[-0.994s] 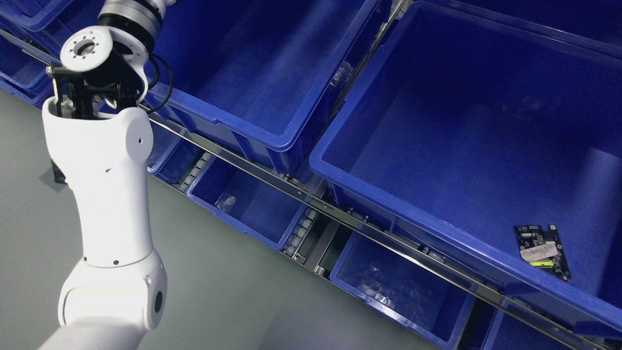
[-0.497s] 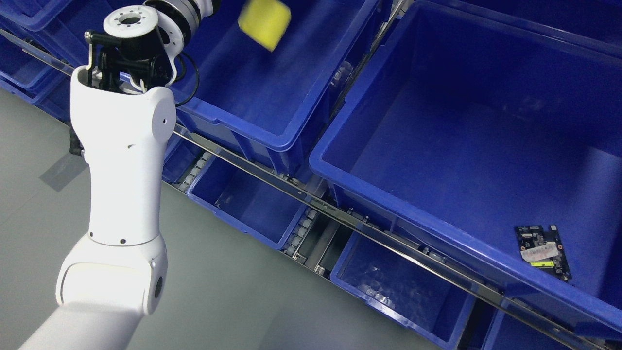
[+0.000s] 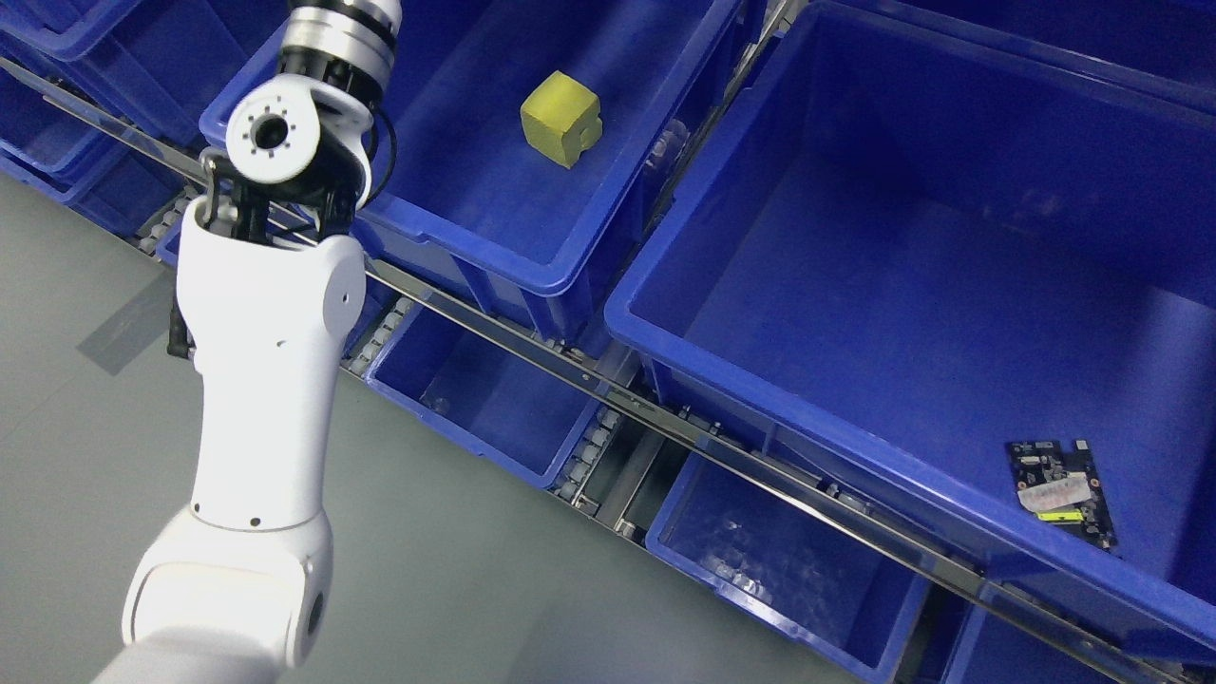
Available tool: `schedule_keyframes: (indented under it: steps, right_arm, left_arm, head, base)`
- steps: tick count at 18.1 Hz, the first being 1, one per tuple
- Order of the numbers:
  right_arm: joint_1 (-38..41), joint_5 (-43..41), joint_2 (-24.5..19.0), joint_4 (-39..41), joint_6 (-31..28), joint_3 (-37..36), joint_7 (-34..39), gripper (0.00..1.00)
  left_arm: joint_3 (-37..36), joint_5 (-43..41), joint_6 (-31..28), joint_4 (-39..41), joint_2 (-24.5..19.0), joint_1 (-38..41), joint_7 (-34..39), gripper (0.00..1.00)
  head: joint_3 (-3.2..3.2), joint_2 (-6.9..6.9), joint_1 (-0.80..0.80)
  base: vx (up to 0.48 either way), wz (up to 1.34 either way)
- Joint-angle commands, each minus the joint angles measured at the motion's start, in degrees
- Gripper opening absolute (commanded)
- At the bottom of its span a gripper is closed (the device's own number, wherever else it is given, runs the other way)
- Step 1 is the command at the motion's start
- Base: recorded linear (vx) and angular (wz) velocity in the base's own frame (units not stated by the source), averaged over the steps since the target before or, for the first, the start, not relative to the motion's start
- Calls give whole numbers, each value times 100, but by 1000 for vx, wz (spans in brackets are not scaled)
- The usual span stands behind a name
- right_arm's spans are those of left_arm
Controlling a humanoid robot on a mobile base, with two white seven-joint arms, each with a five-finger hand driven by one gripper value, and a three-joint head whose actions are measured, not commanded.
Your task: Move yellow foam block to right shelf middle
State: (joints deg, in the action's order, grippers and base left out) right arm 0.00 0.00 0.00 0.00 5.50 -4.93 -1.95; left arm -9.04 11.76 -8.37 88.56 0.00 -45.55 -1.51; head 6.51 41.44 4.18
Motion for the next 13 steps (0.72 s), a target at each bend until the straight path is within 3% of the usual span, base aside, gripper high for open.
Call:
schedule_keyframes:
  steps: [1,5,9,13]
  right_arm:
    - [9,18,100,100,-5,1,1,100]
    - [9,18,100,100,-5,1,1,100]
    - [9,18,100,100,-5,1,1,100]
    - [9,18,100,100,-5,-8,1,100]
  left_arm:
    - [263,2,1011,960,-100,1388,-34,100]
    - [263,2,1995,1014,-219,2242,-394,100]
    - [324,-7,1936,1014,-106,2533,-333,100]
    - [517,-7,1374,1014,-100,2464,-333,100]
  head:
    - [0,0,0]
    - [0,0,0]
    - [0,0,0]
    - [0,0,0]
  base:
    - [0,0]
    - [0,0]
    - [0,0]
    - [0,0]
